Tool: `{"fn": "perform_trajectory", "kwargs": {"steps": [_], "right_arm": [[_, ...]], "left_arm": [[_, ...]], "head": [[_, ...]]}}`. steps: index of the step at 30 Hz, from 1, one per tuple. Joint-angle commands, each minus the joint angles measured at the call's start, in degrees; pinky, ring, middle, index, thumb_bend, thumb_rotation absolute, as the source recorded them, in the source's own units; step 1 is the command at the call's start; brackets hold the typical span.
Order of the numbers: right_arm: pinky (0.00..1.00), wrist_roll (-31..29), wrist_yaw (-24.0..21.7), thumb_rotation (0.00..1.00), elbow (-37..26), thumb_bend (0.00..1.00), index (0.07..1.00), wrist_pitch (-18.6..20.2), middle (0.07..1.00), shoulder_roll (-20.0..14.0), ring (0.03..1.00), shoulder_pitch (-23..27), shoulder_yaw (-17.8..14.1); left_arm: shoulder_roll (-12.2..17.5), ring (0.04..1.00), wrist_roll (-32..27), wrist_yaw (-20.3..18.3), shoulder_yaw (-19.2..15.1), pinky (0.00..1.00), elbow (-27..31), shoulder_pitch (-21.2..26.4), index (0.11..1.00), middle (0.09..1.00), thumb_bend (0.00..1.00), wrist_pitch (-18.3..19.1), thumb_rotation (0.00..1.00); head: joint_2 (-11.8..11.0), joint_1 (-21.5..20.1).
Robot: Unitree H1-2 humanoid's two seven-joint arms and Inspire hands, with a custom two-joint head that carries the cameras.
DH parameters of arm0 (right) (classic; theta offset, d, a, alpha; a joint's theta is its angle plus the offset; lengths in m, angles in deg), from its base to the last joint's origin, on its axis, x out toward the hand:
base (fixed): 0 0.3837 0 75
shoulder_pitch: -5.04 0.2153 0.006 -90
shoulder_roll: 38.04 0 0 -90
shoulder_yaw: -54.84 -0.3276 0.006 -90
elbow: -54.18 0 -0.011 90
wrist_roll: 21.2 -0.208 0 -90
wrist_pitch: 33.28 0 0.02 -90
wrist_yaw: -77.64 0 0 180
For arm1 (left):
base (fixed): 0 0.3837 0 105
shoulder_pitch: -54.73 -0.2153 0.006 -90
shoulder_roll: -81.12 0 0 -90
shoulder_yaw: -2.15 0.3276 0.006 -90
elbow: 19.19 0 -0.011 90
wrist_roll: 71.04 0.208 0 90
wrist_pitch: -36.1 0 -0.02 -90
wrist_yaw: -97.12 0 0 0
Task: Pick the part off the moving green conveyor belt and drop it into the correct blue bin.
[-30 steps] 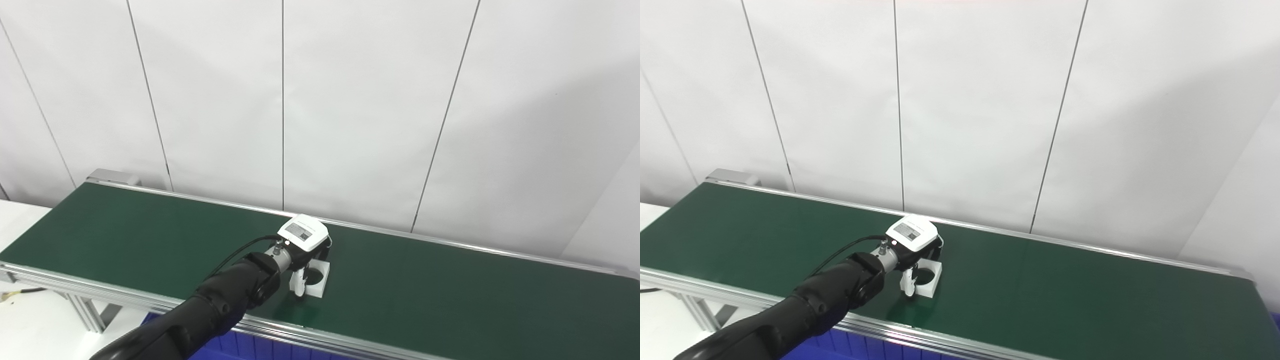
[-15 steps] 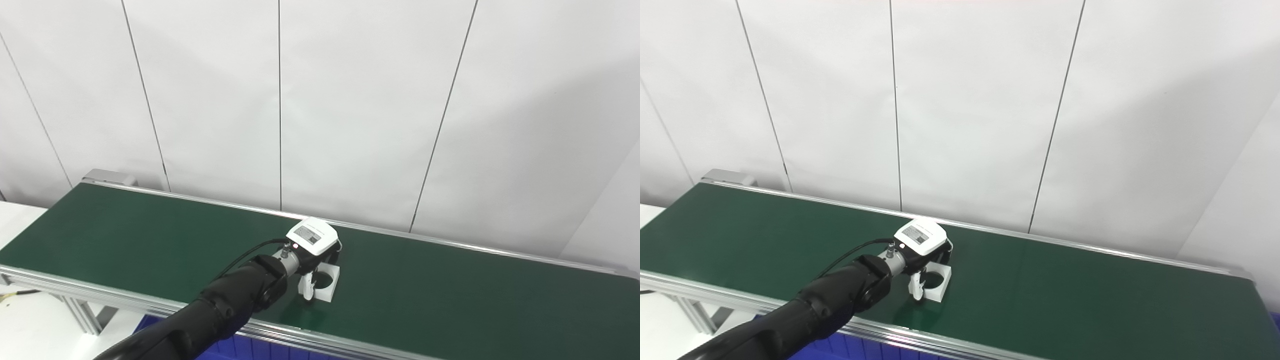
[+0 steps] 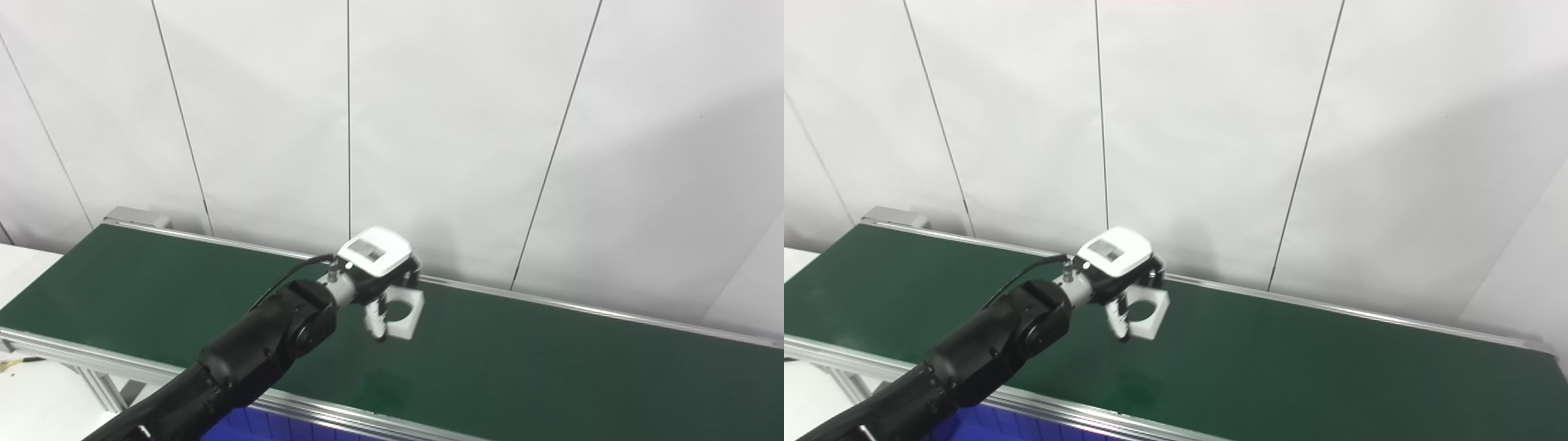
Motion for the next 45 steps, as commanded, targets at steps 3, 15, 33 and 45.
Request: {"fn": "perform_trajectory", "kwargs": {"steps": [3, 15, 33, 45], "right_arm": [[0.99, -0.64, -1.87, 0.98, -2.65, 1.00, 0.978, -2.01, 0.991, 0.45, 0.999, 1.53, -1.42], [0.96, -0.59, -4.03, 0.97, -8.07, 0.99, 0.953, -1.96, 0.970, 1.59, 0.977, 3.01, -4.25], [0.94, -1.17, -6.27, 0.97, -10.75, 1.00, 0.949, -1.59, 0.963, 1.81, 0.966, 1.80, -6.12], [0.94, -0.36, -6.23, 0.97, -9.23, 0.99, 0.951, -1.95, 0.965, 2.09, 0.967, 1.82, -6.14]], "left_arm": [[2.78, 0.419, -1.63, -5.39, -4.28, 0.40, 8.18, -0.44, 0.517, 0.504, 0.50, 1.66, 0.00], [3.53, 0.419, -3.55, -18.24, -10.87, 0.40, 23.39, -5.42, 0.518, 0.507, 0.50, 6.14, 0.00], [4.45, 0.420, -1.35, -23.71, -13.29, 0.40, 31.95, -21.98, 0.520, 0.505, 0.50, 5.83, 0.00], [6.26, 0.407, 0.50, -17.10, -16.53, 0.37, 25.56, -31.28, 0.541, 0.501, 0.50, 2.56, 0.00]], "head": [[5.36, 0.39], [17.19, 2.16], [16.66, 4.24], [14.33, 4.16]]}}
